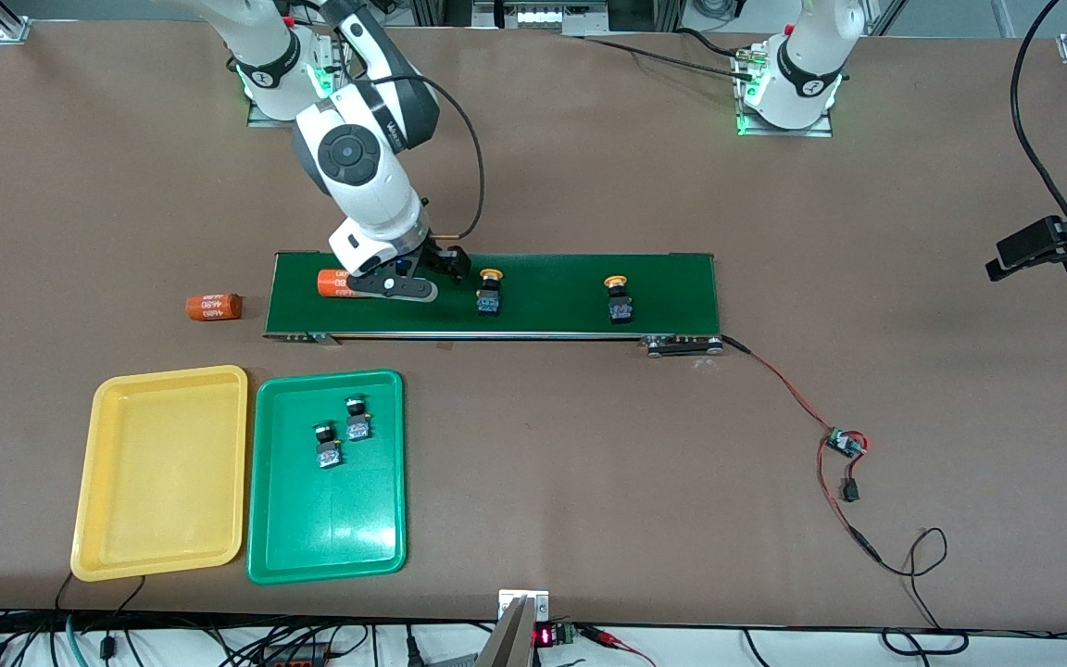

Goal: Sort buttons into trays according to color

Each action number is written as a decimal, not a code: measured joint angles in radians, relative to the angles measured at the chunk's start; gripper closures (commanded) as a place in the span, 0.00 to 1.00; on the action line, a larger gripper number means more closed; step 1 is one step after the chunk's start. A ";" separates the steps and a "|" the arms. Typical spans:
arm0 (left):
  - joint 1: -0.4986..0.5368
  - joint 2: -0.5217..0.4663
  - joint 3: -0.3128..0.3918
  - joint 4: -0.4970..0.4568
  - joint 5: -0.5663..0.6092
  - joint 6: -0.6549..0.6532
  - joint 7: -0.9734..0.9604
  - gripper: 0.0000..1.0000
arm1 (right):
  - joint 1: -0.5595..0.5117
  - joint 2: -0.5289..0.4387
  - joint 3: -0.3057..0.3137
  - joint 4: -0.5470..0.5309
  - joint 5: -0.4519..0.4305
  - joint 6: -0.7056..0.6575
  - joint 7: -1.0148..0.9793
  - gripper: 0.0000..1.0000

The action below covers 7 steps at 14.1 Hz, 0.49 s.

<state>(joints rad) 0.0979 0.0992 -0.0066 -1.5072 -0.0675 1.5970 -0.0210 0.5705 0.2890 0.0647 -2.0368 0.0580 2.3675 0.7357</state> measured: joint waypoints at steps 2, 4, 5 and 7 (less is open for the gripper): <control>0.000 -0.004 0.000 -0.011 0.001 -0.004 0.000 0.00 | 0.009 0.012 0.000 0.013 0.000 0.000 0.012 0.00; 0.000 -0.011 0.000 -0.022 0.002 0.001 0.000 0.00 | 0.009 0.019 -0.001 0.018 0.000 0.000 0.014 0.00; 0.000 -0.020 0.000 -0.037 0.002 0.015 0.000 0.00 | 0.010 0.021 -0.001 0.020 0.000 0.000 0.017 0.00; 0.000 -0.040 -0.001 -0.068 0.002 0.033 0.000 0.00 | 0.011 0.028 -0.001 0.027 0.000 0.000 0.022 0.00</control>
<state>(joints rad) 0.0978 0.0595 -0.0073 -1.5752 -0.0651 1.6297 -0.0210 0.5810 0.3174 0.0638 -2.0094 0.0580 2.3676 0.7574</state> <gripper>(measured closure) 0.000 0.000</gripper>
